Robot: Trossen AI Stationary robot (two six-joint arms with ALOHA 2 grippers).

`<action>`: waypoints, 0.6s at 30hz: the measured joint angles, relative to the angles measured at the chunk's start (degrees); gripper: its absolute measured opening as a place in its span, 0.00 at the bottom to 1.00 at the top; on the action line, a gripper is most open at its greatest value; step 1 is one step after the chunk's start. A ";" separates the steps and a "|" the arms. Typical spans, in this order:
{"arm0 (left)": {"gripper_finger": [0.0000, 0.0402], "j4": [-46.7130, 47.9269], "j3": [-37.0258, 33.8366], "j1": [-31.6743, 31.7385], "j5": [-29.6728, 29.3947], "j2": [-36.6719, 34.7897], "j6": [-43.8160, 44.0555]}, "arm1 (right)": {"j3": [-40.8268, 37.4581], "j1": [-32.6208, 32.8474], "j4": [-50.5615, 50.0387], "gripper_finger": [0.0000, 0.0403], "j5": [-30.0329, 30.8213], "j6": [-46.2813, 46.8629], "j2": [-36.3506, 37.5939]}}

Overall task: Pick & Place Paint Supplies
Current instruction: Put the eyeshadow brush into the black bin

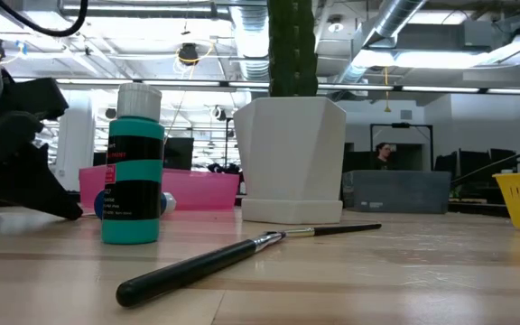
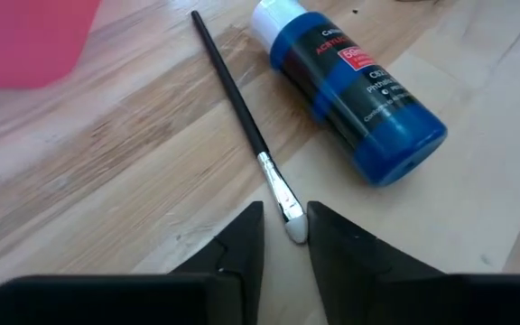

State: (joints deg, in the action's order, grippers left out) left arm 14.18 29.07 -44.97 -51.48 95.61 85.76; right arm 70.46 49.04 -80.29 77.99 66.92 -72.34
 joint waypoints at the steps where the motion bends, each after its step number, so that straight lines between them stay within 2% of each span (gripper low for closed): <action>1: 0.16 0.10 -0.02 0.00 0.14 0.00 0.02 | 0.00 0.00 0.00 0.44 -0.02 0.02 0.00; 6: 0.02 -0.16 0.01 0.04 1.53 -0.02 0.26 | 0.00 0.00 0.02 0.44 -0.36 0.08 0.00; 18: 0.00 -0.20 0.01 -0.05 1.73 -0.40 0.68 | 0.00 0.00 0.21 0.44 -0.39 0.11 0.00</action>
State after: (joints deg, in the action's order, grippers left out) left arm 13.98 29.08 -45.02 -49.76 95.21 86.43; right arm 70.46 49.04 -80.08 77.60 67.02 -72.34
